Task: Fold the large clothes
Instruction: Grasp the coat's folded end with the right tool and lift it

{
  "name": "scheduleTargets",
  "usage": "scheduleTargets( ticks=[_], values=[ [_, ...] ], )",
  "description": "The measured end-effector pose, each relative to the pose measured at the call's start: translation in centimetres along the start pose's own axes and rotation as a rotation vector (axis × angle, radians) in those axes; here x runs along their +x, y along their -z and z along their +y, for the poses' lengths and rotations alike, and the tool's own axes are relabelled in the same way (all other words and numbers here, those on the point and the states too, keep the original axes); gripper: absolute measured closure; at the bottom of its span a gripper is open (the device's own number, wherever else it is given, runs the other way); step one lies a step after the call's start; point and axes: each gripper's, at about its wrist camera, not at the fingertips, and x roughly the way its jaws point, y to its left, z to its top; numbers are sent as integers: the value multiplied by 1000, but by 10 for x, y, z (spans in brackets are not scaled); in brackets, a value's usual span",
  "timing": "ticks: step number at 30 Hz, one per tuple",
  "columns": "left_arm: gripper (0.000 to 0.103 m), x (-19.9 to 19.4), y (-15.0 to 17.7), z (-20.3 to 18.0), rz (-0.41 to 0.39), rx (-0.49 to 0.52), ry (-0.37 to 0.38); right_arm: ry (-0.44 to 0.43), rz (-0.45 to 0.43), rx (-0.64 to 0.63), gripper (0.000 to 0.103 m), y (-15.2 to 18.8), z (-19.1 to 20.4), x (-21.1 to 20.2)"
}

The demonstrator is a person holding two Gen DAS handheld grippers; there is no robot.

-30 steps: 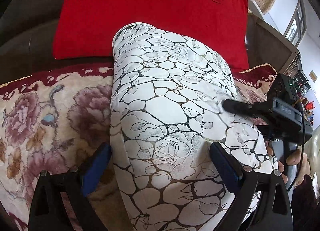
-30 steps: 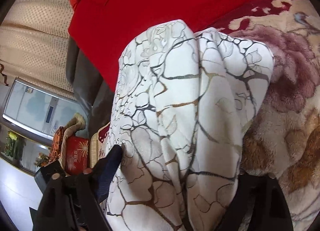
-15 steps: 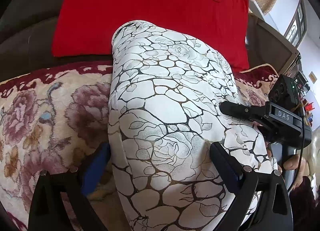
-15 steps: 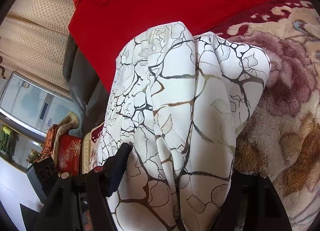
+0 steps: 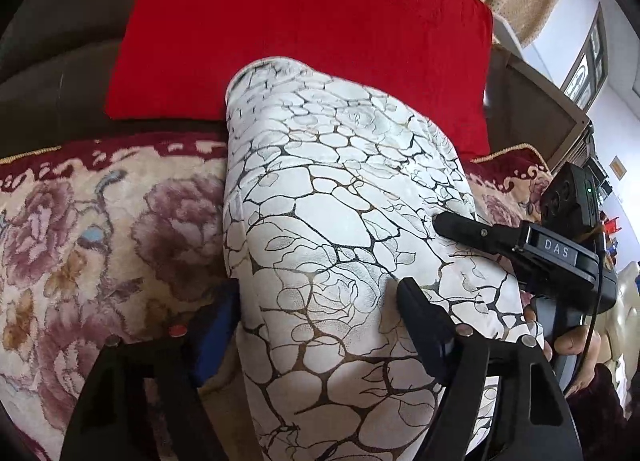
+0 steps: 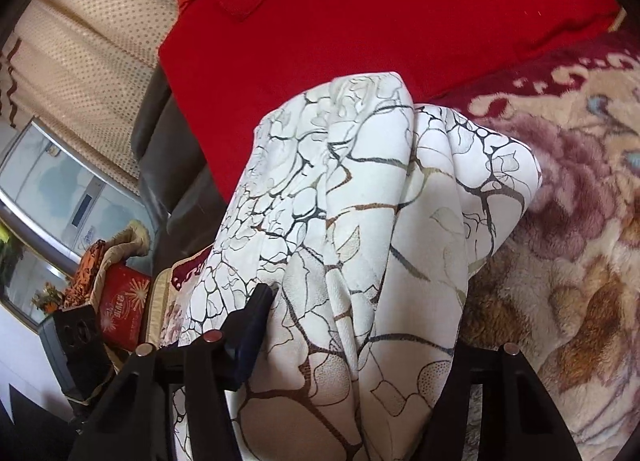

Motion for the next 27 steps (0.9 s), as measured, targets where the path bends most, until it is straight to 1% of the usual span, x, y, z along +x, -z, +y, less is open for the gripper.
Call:
scheduleTargets(
  ticks=[2, 5, 7, 9, 10, 12, 14, 17, 23, 24, 25, 27],
  values=[
    [11, 3, 0, 1, 30, 2, 10, -9, 24, 31, 42, 0, -5, 5],
    [10, 10, 2, 6, 73, -28, 46, -22, 32, 62, 38, -1, -10, 8],
    [10, 9, 2, 11, 72, -58, 82, -28, 35, 72, 37, -1, -11, 9],
    [15, 7, 3, 14, 59, -82, 97, -33, 32, 74, 36, -2, -13, 10],
    [21, 6, 4, 15, 52, -89, 96, -35, 29, 72, 35, -2, -13, 10],
    [27, 3, 4, 15, 31, -96, 96, -33, 17, 57, 34, -1, -11, 9],
    [36, 1, 5, 14, 11, -90, 86, -19, 2, 24, 36, -1, -4, 8],
    [44, -2, 5, 10, -17, -59, 66, 9, -36, -23, 41, 2, 10, 4],
    [52, -13, 9, 1, -60, -11, 36, 28, -129, -131, 49, 6, 42, -14],
    [53, -17, 10, -1, -70, -1, 34, 21, -140, -142, 53, 7, 45, -17],
    [54, -19, 12, -3, -80, 8, 30, -5, -156, -161, 54, 8, 52, -22],
    [54, -27, 15, -7, -102, 27, 23, -24, -180, -198, 54, 11, 64, -30]
  ],
)
